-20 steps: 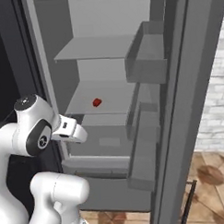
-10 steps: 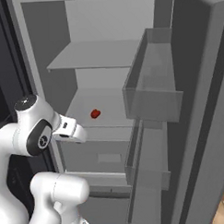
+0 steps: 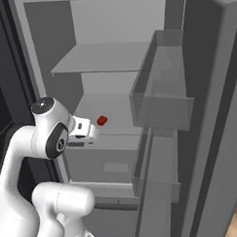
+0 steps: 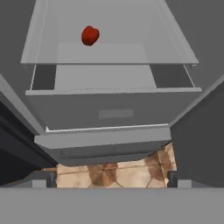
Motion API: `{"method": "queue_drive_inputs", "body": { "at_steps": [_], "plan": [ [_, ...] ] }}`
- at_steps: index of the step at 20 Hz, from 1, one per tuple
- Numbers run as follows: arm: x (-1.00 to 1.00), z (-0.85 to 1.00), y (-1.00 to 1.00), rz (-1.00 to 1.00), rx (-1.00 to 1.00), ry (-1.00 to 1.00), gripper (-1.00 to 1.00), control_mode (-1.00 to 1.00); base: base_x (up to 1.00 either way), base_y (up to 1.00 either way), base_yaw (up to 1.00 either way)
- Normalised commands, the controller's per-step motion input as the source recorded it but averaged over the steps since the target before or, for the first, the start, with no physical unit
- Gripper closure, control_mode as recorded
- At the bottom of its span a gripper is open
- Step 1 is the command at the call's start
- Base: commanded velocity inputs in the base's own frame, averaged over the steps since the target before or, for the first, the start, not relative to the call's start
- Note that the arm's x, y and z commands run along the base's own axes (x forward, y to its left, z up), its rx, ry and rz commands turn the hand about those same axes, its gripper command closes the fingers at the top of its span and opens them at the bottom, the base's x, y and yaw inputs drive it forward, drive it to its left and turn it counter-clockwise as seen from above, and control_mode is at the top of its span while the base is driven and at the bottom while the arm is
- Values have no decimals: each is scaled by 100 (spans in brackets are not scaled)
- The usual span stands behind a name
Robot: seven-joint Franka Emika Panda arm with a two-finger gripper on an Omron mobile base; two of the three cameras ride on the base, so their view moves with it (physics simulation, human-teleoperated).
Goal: Place the cold items (potato and bell pepper) from the fridge in one tupperware on the dining counter. Place the warm items (kebab skewer and hot dog) in the stove area in another tupperware.
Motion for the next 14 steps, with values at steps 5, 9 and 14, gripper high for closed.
{"method": "queue_drive_inputs", "body": {
  "at_steps": [5,9,14],
  "plan": [
    [55,0,0,2,3,-9,-100,-100,0,0,0],
    [46,0,17,-7,15,-3,-100,-100,0,0,0],
    [43,0,30,-2,12,-1,-100,-100,0,0,0]
  ]
}}
